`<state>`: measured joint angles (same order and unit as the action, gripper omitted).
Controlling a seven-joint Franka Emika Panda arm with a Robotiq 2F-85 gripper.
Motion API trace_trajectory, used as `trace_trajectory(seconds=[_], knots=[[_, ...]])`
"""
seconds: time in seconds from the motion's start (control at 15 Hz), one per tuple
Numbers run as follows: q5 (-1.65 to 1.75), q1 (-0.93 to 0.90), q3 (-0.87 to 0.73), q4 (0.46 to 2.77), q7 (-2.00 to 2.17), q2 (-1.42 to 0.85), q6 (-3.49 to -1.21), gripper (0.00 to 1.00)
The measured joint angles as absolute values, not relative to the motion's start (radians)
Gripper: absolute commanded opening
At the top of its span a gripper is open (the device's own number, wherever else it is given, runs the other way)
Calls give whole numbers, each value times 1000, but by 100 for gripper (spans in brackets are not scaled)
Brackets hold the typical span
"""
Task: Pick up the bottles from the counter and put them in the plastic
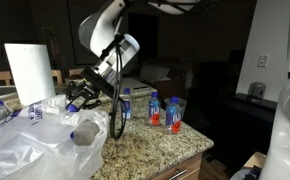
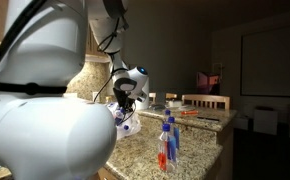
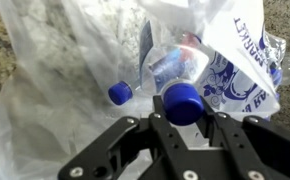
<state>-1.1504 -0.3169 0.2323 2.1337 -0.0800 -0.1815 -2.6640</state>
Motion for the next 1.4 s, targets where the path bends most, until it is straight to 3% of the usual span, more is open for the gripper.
trace_trajectory(seconds=[0.13,0.47,0.8,1.4], knots=[[-1224,-316,252,2067,-131,-267,-2665,65],[-1257,-313,266,1986,-172,-351,-2664,97],[-1176,-305,245,2031,-165,-261,-2668,100],[-422,-200,133,2311,103,128,-2500,100]])
